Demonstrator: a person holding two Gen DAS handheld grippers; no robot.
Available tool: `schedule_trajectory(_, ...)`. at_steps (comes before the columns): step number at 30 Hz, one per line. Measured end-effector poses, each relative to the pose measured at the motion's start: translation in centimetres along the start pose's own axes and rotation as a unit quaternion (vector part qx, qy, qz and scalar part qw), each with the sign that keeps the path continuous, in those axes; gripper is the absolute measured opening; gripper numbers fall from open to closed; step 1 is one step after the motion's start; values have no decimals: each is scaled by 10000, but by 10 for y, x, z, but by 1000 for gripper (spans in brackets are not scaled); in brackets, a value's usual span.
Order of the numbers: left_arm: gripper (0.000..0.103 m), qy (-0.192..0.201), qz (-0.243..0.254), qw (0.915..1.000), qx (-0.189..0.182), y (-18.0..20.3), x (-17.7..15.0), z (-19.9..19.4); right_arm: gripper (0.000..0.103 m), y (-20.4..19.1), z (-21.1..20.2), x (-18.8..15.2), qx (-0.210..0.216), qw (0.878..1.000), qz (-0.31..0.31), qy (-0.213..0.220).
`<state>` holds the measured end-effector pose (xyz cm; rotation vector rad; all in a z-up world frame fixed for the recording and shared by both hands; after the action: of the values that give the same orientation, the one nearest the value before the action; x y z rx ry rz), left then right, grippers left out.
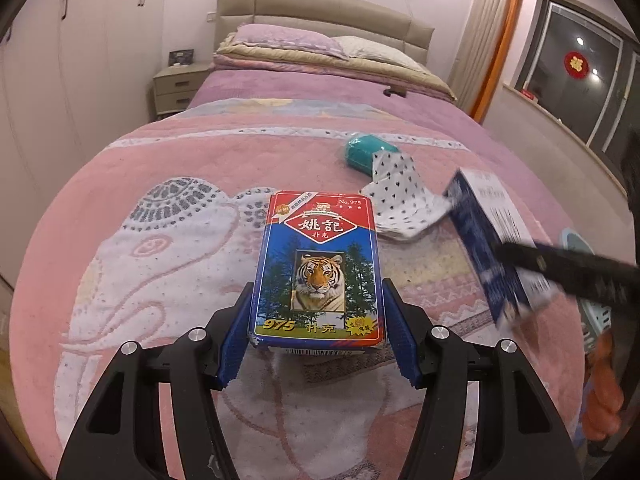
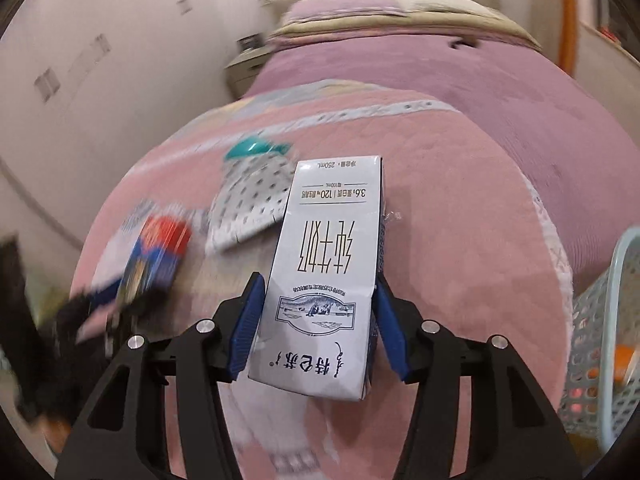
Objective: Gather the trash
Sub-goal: 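Carry the card box and milk carton into the wastebasket and release both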
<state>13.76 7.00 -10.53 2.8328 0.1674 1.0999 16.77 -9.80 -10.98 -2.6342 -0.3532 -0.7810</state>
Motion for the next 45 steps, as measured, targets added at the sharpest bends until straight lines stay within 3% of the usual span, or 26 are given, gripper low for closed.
schedule_trajectory(3, 58, 32, -63, 10000, -6, -2, 1, 0, 51, 13, -12, -8, -172, 9998, 60, 64)
schedule_trajectory(6, 58, 114, 19, 9999, 33, 1, 1, -2, 58, 24, -20, -12, -156, 9982, 543, 219)
schedule_trajectory(12, 58, 230, 334, 9990, 205, 11, -4, -8, 69, 20, -16, -14, -215, 9961, 680, 525)
schedule_trajectory(18, 58, 251, 395, 9987, 193, 15, -5, -9, 69, 15, 5, -18, -858, 9940, 351, 579)
schedule_trajectory(23, 58, 220, 397, 9988, 193, 17, -6, -9, 67, 19, 3, -18, -883, 9933, 410, 628)
schedule_trajectory(25, 58, 228, 414, 9986, 218, 16, -4, -7, 57, 20, 5, -18, -836, 9936, 423, 624)
schedule_trajectory(27, 58, 235, 436, 9984, 260, 16, -4, -7, 55, 19, 5, -18, -766, 9943, 388, 631)
schedule_trajectory(32, 58, 293, 437, 9983, 251, 18, -1, -9, 54, 11, -11, -14, -648, 9926, 240, 998)
schedule_trajectory(36, 58, 390, 344, 9985, -171, 35, 9, -21, 54, 12, -29, -11, -542, 9908, 244, 1214)
schedule_trajectory(40, 58, 662, 787, 9943, -295, 75, 20, -37, 54, 27, -63, -2, -696, 9848, 289, 1566)
schedule_trajectory(45, 58, 660, 1059, 9894, -737, 132, 29, -40, 54, 64, -101, 2, -976, 9745, 533, 1950)
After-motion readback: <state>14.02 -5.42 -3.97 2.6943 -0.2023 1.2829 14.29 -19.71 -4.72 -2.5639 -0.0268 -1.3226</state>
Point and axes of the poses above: each gripper's, at about its wrist camera, not at the fingertips, and z roughly the way its jaws point, y to its right, x to its top, the point moved 9 cm from there along z, roughly the way its jaws point, and after that the axes turned 4 degrees about x, right-handed, at the moved point
